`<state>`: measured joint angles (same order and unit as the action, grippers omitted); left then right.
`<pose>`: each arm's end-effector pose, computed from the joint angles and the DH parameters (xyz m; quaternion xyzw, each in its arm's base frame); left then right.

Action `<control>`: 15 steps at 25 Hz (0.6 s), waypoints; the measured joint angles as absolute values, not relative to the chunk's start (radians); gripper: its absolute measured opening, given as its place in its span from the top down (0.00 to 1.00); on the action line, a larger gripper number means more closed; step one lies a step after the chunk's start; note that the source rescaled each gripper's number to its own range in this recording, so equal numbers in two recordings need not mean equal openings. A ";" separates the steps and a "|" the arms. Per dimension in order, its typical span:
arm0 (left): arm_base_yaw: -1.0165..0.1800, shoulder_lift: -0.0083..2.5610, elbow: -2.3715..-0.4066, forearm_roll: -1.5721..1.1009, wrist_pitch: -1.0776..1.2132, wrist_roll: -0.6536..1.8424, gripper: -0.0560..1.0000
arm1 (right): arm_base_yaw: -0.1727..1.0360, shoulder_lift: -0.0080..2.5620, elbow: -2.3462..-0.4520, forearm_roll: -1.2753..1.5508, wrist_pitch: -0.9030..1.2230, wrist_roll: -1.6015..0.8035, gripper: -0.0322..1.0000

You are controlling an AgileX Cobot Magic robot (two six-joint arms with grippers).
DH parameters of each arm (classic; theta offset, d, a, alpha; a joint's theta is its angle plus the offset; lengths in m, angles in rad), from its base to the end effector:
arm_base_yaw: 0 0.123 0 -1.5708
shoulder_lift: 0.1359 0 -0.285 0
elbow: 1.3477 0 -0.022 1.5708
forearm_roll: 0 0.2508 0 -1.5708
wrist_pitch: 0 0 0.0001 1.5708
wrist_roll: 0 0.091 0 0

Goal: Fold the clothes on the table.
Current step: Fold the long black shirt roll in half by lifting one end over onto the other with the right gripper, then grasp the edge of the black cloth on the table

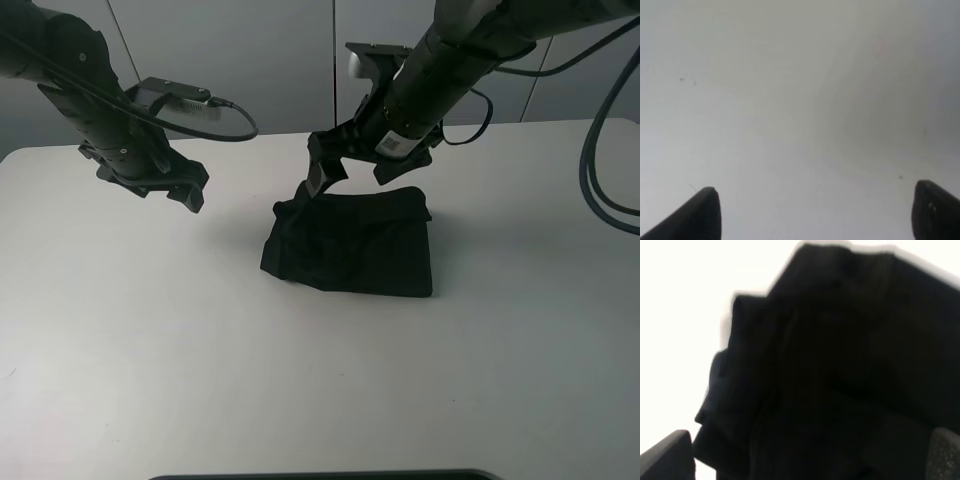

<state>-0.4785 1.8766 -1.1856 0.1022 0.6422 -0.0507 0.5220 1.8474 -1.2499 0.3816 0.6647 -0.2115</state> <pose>0.3309 -0.1654 0.1703 0.2438 0.9556 -0.0067 0.1655 0.3197 0.2080 0.2003 -0.2301 0.9429 0.1722 0.1684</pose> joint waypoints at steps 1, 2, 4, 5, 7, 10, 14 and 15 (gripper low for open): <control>-0.479 1.877 -1.186 0.102 0.642 -0.051 0.02 | 0.522 1.814 -1.250 0.325 0.671 -0.202 0.00; -0.479 1.877 -1.186 0.102 0.642 -0.051 0.02 | 0.522 1.785 -1.248 0.273 0.676 -0.188 0.00; -0.479 1.877 -1.186 0.102 0.642 -0.051 0.02 | 0.522 1.725 -1.226 0.156 0.705 -0.150 0.00; -0.479 1.877 -1.186 0.100 0.642 -0.049 0.02 | 0.522 1.701 -1.206 0.103 0.724 -0.132 0.00; -0.479 1.877 -1.186 0.085 0.642 -0.026 0.02 | 0.522 1.668 -1.153 0.012 0.750 -0.085 0.00; -0.483 1.877 -1.186 0.000 0.662 0.089 0.02 | 0.522 1.628 -1.051 -0.136 0.758 0.051 0.00; -0.539 1.877 -1.186 -0.156 0.678 0.239 0.02 | 0.522 1.544 -0.948 -0.204 0.763 0.170 0.00; -0.560 1.877 -1.191 -0.171 0.683 0.262 0.02 | 0.522 1.518 -0.930 -0.208 0.766 0.180 0.00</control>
<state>-0.5596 1.8766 -1.1913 -0.1710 0.6827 0.2624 0.5220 1.5175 -0.9301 -0.2084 0.7656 0.1797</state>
